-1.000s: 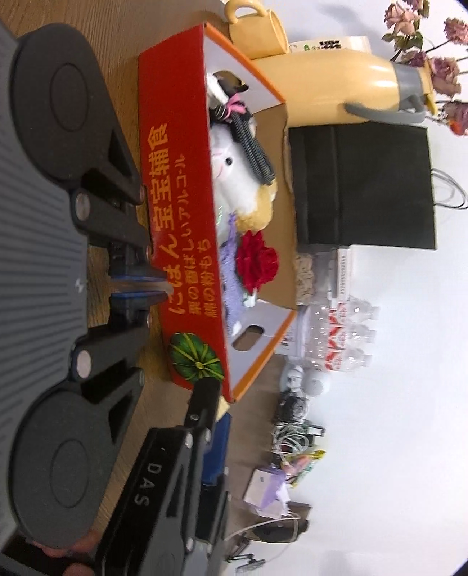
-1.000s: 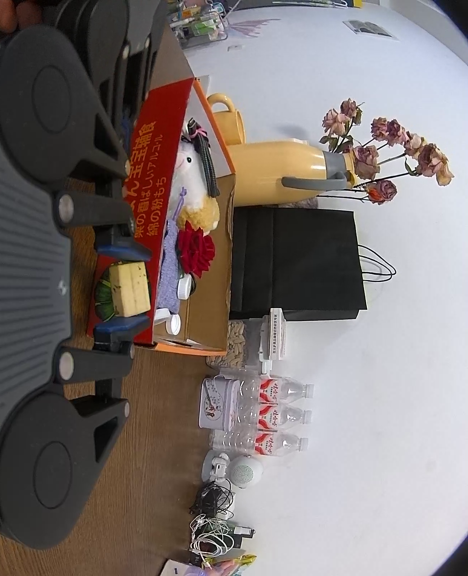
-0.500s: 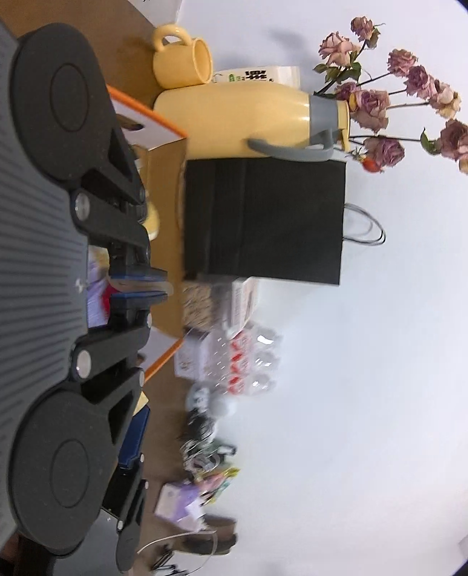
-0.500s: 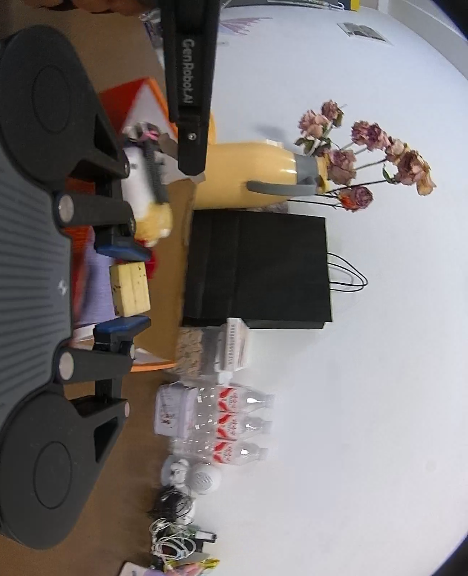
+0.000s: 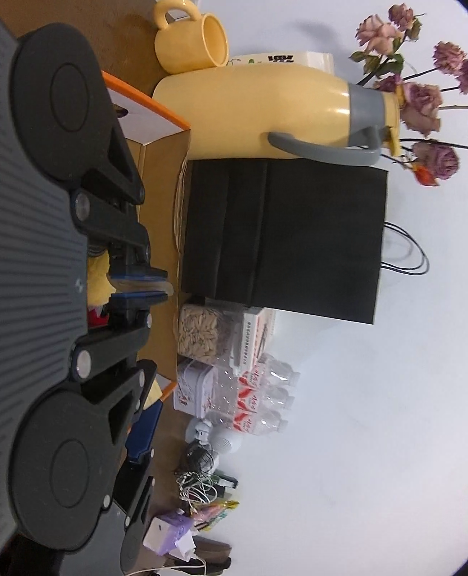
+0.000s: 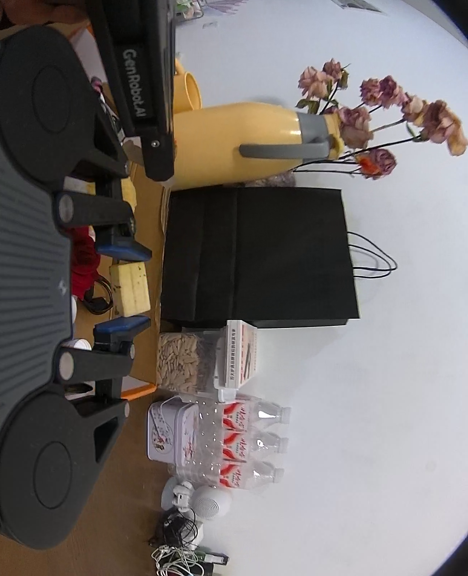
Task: Organize objects
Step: 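Carry the sponge block and plastic strip into the box and open both grippers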
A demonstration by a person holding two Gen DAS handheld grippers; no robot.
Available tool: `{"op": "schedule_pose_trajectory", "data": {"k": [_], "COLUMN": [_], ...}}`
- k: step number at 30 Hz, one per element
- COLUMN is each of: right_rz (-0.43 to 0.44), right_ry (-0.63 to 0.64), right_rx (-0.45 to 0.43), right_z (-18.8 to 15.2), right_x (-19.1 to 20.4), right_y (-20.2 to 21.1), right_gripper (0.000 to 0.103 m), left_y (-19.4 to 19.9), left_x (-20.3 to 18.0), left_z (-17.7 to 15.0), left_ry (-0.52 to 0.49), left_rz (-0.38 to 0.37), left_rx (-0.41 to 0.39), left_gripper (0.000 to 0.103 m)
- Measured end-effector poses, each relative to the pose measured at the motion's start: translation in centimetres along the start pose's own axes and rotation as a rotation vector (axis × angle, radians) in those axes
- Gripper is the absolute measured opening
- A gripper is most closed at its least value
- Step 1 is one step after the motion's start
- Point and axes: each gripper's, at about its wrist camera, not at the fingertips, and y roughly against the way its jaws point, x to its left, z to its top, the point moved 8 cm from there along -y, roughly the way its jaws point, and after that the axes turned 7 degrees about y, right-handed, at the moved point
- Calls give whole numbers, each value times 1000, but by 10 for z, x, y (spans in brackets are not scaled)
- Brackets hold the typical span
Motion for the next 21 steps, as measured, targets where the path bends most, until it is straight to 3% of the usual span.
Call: {"op": "schedule_pose_trajectory", "data": {"k": [8, 9, 10, 11, 12, 13, 16, 21], "right_rz": [3, 6, 8, 8, 9, 11, 10, 1], "right_ry": [2, 2, 2, 0, -2, -4, -9, -9], "right_rx": [38, 43, 45, 42, 36, 30, 21, 40], "right_z": [-9, -11, -12, -12, -11, -11, -8, -9], "right_x": [-5, -5, -5, -5, -5, -5, -7, -8], "right_y": [-16, -16, -15, -13, -12, -10, -7, -8], "right_gripper": [33, 40, 54, 62, 78, 90, 103, 103], "left_y": [-9, -9, -8, -7, -6, -4, 2, 1], "left_x": [7, 7, 8, 9, 10, 11, 13, 18], "left_z": [-3, -2, -2, -2, -1, 0, 4, 6], "left_ry": [-19, -20, -18, -15, -14, -16, -14, -1], "left_rz": [17, 18, 21, 31, 47, 65, 94, 115], "left_rx": [8, 6, 5, 1, -14, -41, -88, -85], "left_gripper": [10, 20, 45, 64, 93, 103, 103, 103]}}
